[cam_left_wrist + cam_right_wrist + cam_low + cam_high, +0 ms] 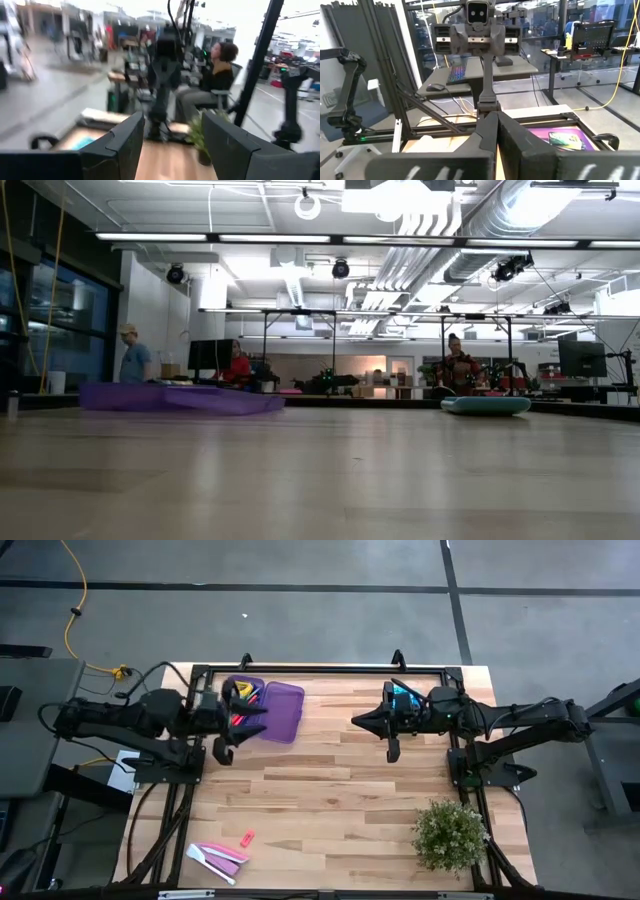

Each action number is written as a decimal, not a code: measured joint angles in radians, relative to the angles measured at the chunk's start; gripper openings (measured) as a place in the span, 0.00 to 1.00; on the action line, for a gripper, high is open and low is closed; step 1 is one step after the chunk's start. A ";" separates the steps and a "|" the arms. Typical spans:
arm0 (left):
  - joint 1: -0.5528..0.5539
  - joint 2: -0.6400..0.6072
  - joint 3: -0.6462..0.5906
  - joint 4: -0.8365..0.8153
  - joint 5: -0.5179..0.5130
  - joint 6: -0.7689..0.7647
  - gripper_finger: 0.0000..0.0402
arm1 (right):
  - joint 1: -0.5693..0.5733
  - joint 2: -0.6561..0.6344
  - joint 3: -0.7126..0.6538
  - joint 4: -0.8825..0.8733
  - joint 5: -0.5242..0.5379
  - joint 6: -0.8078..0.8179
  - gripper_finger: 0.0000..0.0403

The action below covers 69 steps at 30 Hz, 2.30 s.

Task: Pack school essentials
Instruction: Put the pink eraser into the purple supply box

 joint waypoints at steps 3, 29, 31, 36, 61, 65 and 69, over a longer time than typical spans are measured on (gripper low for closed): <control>-0.041 0.045 0.000 -0.040 0.005 -0.092 0.47 | 0.000 0.000 0.000 -0.006 0.000 0.002 0.00; -0.719 0.642 -0.001 -0.687 0.052 -1.453 0.47 | 0.000 0.000 0.001 -0.144 0.000 0.017 0.00; -0.706 0.677 -0.001 -0.671 0.094 -1.488 0.47 | 0.000 0.000 0.001 -0.154 0.000 0.017 0.00; -0.669 0.730 0.015 -0.626 0.193 -1.510 0.47 | 0.000 0.000 0.001 -0.164 0.000 0.012 0.00; -0.651 0.985 0.175 -0.737 0.135 -1.567 0.41 | -0.019 0.000 0.001 -0.243 -0.013 0.016 0.00; -0.652 1.003 0.175 -0.722 0.162 -1.584 0.42 | -0.033 0.000 0.001 -0.249 -0.036 0.016 0.00; -0.658 1.003 0.175 -0.739 0.156 -1.586 0.43 | -0.048 0.000 0.001 -0.257 -0.060 0.017 0.00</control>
